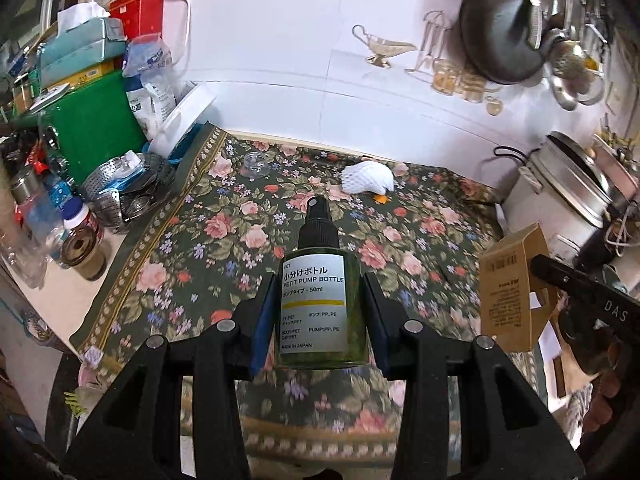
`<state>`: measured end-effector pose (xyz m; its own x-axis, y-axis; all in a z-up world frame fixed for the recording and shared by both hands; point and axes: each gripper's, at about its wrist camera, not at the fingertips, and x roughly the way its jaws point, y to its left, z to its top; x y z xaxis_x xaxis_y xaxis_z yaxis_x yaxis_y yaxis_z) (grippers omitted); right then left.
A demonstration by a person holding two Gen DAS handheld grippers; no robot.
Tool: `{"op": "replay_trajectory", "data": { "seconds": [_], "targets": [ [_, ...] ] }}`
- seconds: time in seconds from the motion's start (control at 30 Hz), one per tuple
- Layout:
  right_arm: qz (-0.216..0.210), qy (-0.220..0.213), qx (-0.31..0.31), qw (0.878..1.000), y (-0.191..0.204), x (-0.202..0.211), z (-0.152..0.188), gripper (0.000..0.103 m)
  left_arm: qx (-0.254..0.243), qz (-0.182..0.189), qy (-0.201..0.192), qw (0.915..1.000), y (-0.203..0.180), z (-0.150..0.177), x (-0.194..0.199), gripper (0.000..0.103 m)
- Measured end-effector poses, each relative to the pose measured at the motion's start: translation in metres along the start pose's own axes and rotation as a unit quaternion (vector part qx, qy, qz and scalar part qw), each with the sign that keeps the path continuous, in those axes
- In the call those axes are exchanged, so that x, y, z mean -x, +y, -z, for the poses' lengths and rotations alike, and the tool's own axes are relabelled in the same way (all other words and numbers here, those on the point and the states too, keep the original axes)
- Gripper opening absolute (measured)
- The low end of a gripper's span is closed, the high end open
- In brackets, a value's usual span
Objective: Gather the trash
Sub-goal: 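Carry the cardboard sleeve and green pump bottle down to the floor bin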
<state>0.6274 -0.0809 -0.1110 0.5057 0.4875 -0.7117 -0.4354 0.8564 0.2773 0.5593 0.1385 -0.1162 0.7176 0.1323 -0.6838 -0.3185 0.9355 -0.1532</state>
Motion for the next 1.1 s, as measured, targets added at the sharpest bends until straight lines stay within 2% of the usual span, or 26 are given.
{"op": "replay_trajectory", "data": {
  "seconds": [0.3, 0.63, 0.9, 1.1],
  "targets": [
    [0.019, -0.013, -0.012, 1.000, 0.042, 0.048, 0.062, 0.002, -0.038, 0.043, -0.003, 0.9983, 0.018, 0.044, 0.056, 0.041],
    [0.058, -0.011, -0.050, 0.997, 0.103, 0.080, 0.160, 0.002, -0.093, 0.068, 0.029, 0.9930, 0.059, 0.138, 0.116, 0.041],
    [0.077, 0.027, -0.090, 0.993, 0.125, 0.088, 0.221, 0.002, -0.107, 0.081, 0.102, 0.9857, 0.076, 0.199, 0.118, 0.041],
    [0.090, 0.068, -0.107, 0.988, 0.120, 0.078, 0.256, 0.002, -0.101, 0.083, 0.151, 0.9798, 0.077, 0.237, 0.095, 0.041]
  ]
}}
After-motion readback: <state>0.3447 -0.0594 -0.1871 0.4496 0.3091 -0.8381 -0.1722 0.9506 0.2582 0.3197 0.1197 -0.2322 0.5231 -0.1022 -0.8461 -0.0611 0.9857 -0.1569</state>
